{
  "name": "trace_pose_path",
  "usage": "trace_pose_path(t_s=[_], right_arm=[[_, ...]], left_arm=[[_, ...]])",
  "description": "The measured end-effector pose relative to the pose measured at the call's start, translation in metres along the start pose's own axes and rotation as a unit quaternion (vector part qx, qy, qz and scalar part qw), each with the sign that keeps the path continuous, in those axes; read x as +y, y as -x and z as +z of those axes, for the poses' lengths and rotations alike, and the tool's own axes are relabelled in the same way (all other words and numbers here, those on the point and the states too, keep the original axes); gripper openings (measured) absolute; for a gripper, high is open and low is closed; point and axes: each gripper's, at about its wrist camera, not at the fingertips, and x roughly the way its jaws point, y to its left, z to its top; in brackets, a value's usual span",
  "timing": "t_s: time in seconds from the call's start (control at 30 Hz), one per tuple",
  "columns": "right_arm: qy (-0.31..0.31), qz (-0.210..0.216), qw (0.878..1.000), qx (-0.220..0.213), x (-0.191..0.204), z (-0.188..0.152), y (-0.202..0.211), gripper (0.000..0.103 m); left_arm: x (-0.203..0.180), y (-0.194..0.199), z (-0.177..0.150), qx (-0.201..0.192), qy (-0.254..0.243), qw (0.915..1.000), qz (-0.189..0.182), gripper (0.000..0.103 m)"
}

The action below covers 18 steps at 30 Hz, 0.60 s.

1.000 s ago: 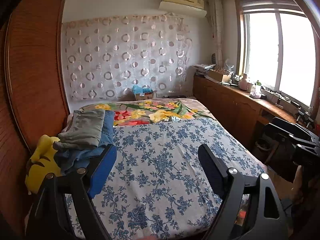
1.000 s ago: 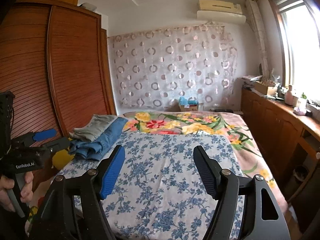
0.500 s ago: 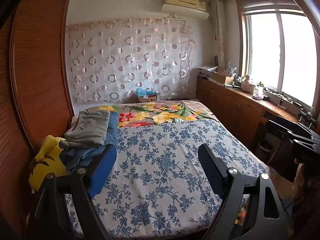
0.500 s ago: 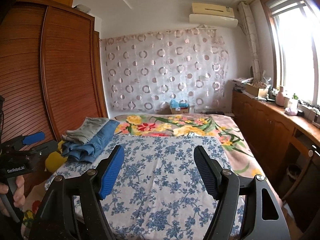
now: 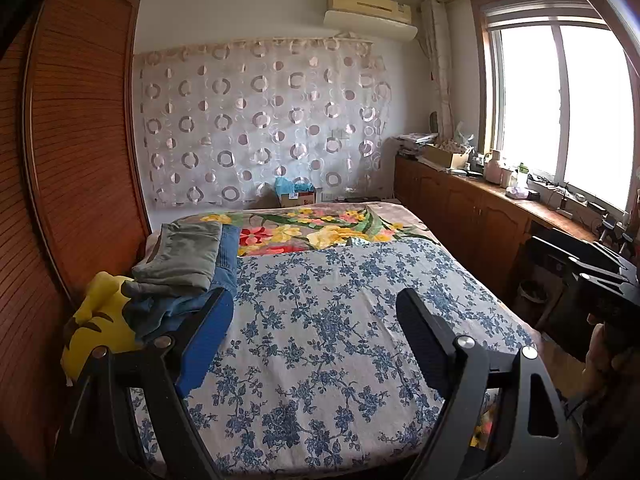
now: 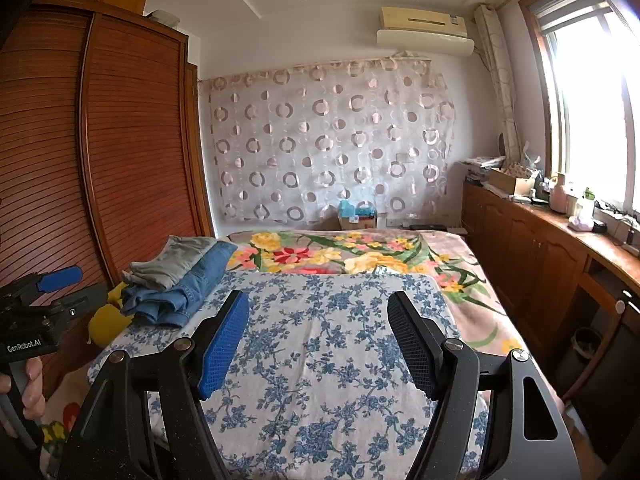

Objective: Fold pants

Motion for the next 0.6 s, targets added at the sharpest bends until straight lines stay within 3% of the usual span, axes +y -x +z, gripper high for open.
trace_pose_path(t_s=[0.6], right_arm=[[0.002, 0.001, 1.0, -0.003, -0.0032, 0.0015, -0.002, 0.074]], left_arm=[[-0.0025, 0.0024, 0.0, -0.005, -0.003, 1.0, 0.006, 0.084]])
